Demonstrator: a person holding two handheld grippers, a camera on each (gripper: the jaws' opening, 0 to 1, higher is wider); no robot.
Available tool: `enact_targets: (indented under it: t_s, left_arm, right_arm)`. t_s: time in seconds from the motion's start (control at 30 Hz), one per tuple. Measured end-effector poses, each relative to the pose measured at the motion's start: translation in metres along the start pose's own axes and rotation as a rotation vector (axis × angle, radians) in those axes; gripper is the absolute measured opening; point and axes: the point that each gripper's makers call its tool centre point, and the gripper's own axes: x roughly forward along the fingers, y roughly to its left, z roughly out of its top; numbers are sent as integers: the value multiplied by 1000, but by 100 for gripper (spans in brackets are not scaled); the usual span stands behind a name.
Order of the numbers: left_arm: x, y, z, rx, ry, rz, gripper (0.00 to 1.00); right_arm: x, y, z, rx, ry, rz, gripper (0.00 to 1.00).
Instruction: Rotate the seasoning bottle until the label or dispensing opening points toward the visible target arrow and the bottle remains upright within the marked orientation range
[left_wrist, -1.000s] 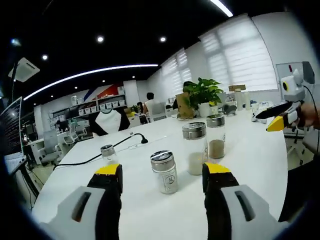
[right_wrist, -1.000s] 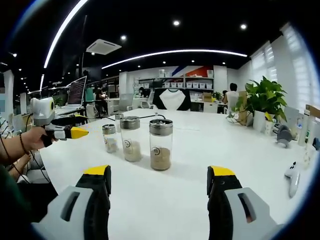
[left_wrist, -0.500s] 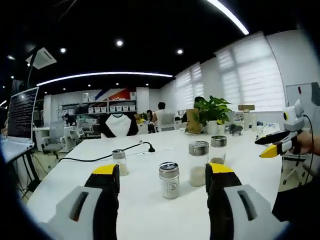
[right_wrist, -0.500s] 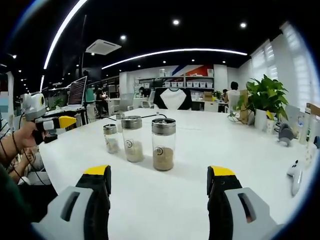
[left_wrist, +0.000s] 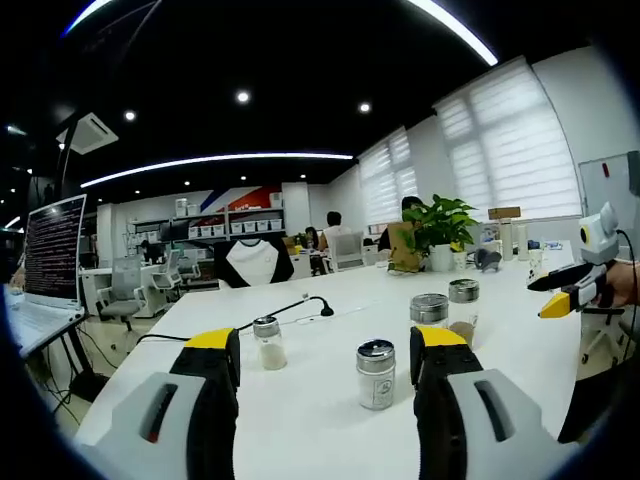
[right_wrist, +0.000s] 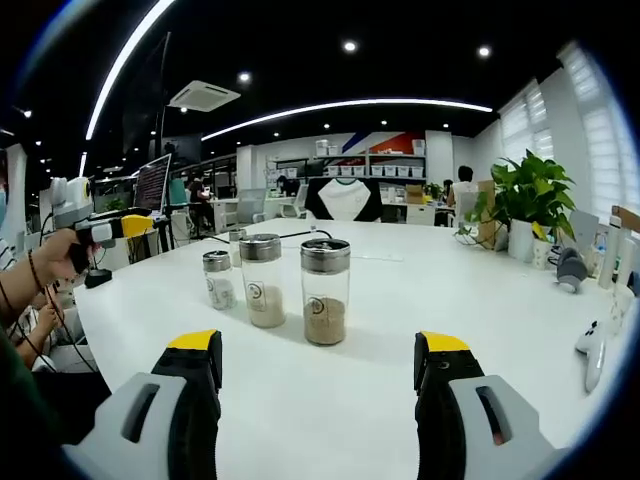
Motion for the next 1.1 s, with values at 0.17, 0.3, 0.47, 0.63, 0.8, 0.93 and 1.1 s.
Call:
enact_targets:
  t_s: [0.17,0.3,0.47,0.63,0.8,0.93,1.1]
  left_arm:
    - [25,31,-8,-14,3,32,74]
    - [57,50,-29,-54,35,6,75]
    - [85,61,-51,4,70,8,74]
    - [122,73,-76,-48,67,9,72]
    - [150,85,-95,-41,89,17,69]
    - [172,89,-107,52,133,-2,66]
    - [187,94,-119,23,165,-1,61]
  right_arm:
    - [-2,-3,-2,5,7,-5,80]
    - [-1,-4,0,0,-8,6,81]
    - [2,-8,1,-5,-8,3,81]
    - [3,-10,1,-18,-3,-3,81]
    - [4,-12,-3,-16,11,-7,81]
    - [3,-15,-5,-15,17,-15,81]
    - [3,-17,-7,-16,25,-20,81]
